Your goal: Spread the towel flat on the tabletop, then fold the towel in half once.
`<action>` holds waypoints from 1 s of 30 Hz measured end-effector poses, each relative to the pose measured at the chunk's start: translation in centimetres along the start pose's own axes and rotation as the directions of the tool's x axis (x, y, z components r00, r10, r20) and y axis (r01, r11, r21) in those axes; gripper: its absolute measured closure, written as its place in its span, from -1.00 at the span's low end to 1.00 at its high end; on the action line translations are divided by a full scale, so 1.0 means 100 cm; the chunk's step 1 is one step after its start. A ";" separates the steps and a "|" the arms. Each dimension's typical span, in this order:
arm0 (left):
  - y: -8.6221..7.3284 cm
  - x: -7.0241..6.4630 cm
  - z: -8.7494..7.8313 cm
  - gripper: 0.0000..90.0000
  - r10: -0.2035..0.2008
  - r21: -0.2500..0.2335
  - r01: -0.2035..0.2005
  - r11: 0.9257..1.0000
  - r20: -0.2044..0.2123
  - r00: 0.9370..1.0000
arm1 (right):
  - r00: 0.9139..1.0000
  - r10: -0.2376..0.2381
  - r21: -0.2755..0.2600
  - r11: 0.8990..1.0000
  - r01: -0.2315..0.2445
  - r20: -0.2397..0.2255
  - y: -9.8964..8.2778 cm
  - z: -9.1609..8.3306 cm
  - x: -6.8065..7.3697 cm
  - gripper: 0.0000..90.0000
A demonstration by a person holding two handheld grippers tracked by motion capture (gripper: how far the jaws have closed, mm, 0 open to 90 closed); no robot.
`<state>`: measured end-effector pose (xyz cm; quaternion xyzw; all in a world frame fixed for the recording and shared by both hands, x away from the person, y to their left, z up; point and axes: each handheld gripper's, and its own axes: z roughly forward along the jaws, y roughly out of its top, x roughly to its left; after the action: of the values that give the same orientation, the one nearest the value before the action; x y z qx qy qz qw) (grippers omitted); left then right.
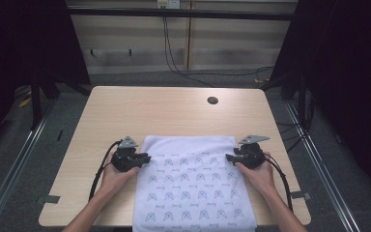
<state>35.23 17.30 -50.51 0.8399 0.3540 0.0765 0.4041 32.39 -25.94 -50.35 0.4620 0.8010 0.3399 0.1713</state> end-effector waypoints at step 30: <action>-0.031 -0.037 -0.033 0.68 0.050 0.058 -0.059 0.997 0.147 0.988 | 0.987 -0.024 -0.010 1.000 0.023 -0.159 -0.041 -0.059 0.032 0.55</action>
<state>29.48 18.28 -50.02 0.8647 0.3028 0.0151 0.4004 24.70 -26.87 -48.92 0.4232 0.8161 0.3770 0.1128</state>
